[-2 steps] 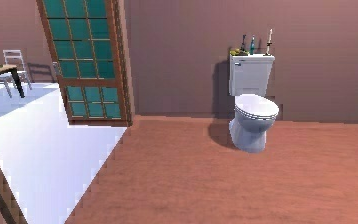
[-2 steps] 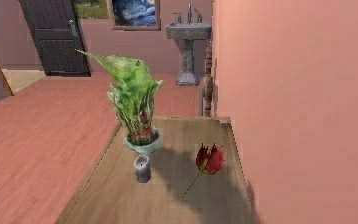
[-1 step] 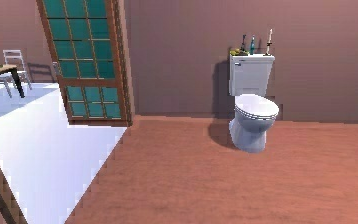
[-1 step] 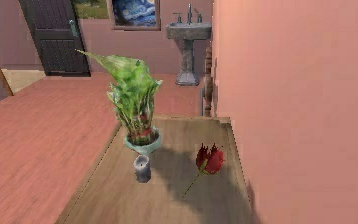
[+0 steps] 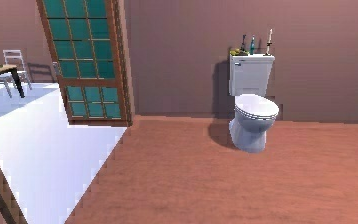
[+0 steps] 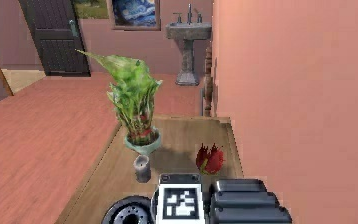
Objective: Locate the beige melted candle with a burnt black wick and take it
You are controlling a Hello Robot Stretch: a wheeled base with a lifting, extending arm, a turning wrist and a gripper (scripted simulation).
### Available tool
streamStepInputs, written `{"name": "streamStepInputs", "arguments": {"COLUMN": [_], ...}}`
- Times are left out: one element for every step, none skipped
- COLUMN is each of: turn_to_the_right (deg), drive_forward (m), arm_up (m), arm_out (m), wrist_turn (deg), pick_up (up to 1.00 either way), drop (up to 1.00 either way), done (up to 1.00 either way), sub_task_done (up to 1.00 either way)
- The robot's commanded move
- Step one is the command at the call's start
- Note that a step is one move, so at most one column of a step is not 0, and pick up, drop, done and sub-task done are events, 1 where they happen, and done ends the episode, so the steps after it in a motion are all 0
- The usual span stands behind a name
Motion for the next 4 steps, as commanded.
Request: {"name": "streamStepInputs", "arguments": {"turn_to_the_right": [0.0, 0.0, 0.0, 0.0], "drive_forward": [0.00, 0.00, 0.00, 0.00], "arm_up": [0.00, 0.00, 0.00, 0.00], "arm_out": [0.26, 0.00, 0.00, 0.00], "wrist_turn": [0.0, 45.0, 45.0, 45.0], "pick_up": [0.00, 0.00, 0.00, 0.00], "drop": [0.00, 0.00, 0.00, 0.00], "done": [0.00, 0.00, 0.00, 0.00], "sub_task_done": [0.00, 0.00, 0.00, 0.00]}}
